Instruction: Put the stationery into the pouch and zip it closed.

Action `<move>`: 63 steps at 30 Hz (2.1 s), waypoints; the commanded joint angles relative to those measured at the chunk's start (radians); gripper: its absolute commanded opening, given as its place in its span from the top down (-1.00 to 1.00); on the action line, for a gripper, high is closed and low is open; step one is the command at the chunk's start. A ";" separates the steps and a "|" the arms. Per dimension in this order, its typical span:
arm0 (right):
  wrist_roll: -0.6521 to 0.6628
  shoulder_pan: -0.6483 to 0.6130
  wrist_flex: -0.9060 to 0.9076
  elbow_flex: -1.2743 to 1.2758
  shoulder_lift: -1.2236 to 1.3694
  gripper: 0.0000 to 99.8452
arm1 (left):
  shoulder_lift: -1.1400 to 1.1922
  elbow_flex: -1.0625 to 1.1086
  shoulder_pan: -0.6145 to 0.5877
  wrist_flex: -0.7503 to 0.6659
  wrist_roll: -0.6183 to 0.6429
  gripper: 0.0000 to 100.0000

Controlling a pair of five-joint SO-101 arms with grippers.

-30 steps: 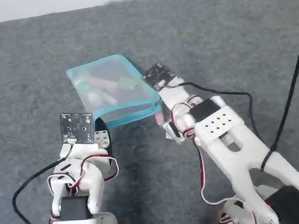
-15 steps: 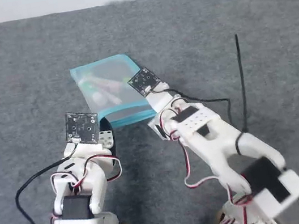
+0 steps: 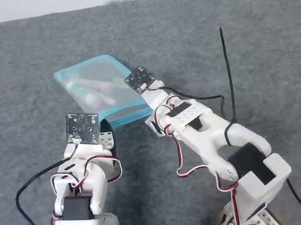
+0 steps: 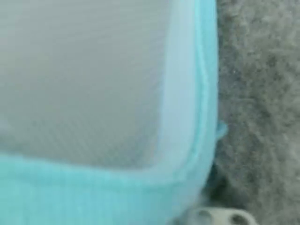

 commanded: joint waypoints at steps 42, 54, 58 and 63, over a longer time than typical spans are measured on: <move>0.080 -0.087 0.532 0.302 -0.914 0.56 | -0.012 -0.004 0.015 -0.080 -0.011 0.98; -0.071 0.002 0.315 0.460 -0.960 0.60 | -0.012 -0.004 0.015 -0.081 -0.011 0.98; -0.083 0.001 0.194 0.525 -0.960 0.60 | -0.012 -0.004 0.015 -0.081 -0.011 0.98; -0.084 0.001 0.101 0.542 -0.958 0.60 | -0.012 -0.004 0.046 -0.081 -0.011 0.98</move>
